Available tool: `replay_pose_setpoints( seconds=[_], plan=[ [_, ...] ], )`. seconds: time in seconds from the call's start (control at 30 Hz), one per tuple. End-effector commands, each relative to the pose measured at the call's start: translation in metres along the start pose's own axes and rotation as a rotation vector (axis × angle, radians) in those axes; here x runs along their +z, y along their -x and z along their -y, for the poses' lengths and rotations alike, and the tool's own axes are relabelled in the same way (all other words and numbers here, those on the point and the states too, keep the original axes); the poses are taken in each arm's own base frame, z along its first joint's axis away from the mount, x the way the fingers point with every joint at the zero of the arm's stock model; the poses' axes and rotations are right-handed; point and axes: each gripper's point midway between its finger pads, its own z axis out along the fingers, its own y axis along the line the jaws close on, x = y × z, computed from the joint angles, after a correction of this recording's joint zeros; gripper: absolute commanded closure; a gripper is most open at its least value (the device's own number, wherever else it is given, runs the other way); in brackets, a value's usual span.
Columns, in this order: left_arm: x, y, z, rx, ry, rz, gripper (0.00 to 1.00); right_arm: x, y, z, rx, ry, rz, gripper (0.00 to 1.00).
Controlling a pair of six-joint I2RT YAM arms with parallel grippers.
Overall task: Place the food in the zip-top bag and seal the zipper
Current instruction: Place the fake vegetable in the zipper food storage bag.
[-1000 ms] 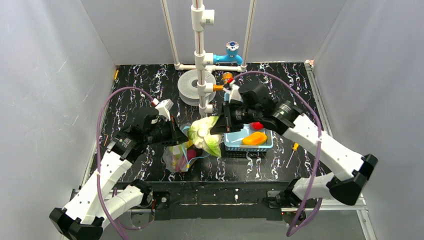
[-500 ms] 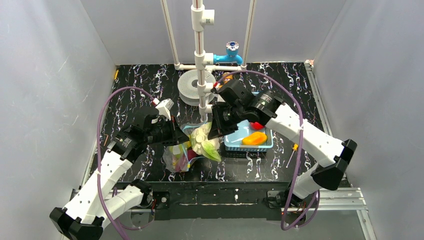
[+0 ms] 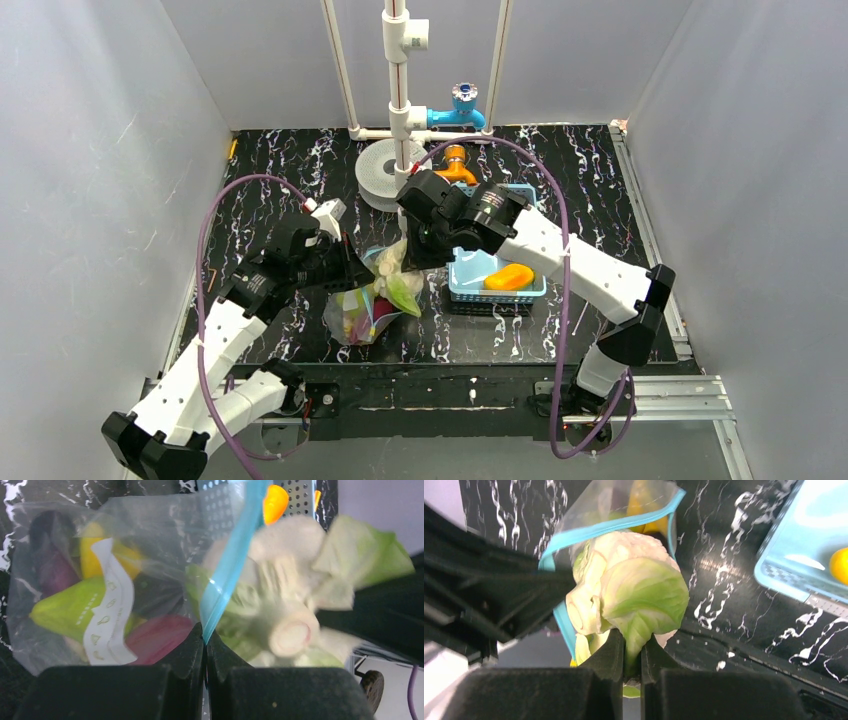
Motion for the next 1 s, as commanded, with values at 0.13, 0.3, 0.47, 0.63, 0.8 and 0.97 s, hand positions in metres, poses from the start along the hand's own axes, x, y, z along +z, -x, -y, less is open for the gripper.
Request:
replay_pose_setpoints(
  seconds=[0.13, 0.3, 0.47, 0.63, 0.8, 0.97],
  plan=[
    [-0.013, 0.002, 0.025, 0.007, -0.109, 0.012, 1.0, -0.006, 0.059, 0.005, 0.044, -0.054, 0.308, 0.99],
    [-0.01, 0.004, 0.028, 0.001, -0.122, 0.006, 1.0, 0.007, 0.04, -0.022, 0.015, 0.066, 0.304, 0.99],
    [-0.009, 0.006, 0.031, 0.001, -0.129, 0.002, 1.0, 0.024, 0.026, -0.038, -0.037, 0.074, 0.293, 0.99],
    [-0.011, 0.006, 0.031, -0.001, -0.129, 0.003, 1.0, 0.029, 0.032, -0.034, -0.017, 0.028, 0.31, 0.99],
    [-0.009, 0.003, 0.03, -0.008, -0.13, -0.004, 1.0, 0.015, 0.053, -0.028, 0.048, 0.065, 0.41, 0.98],
    [-0.01, 0.004, 0.032, -0.008, -0.138, -0.006, 1.0, 0.023, 0.049, -0.041, 0.025, 0.186, 0.425, 0.93]
  ],
)
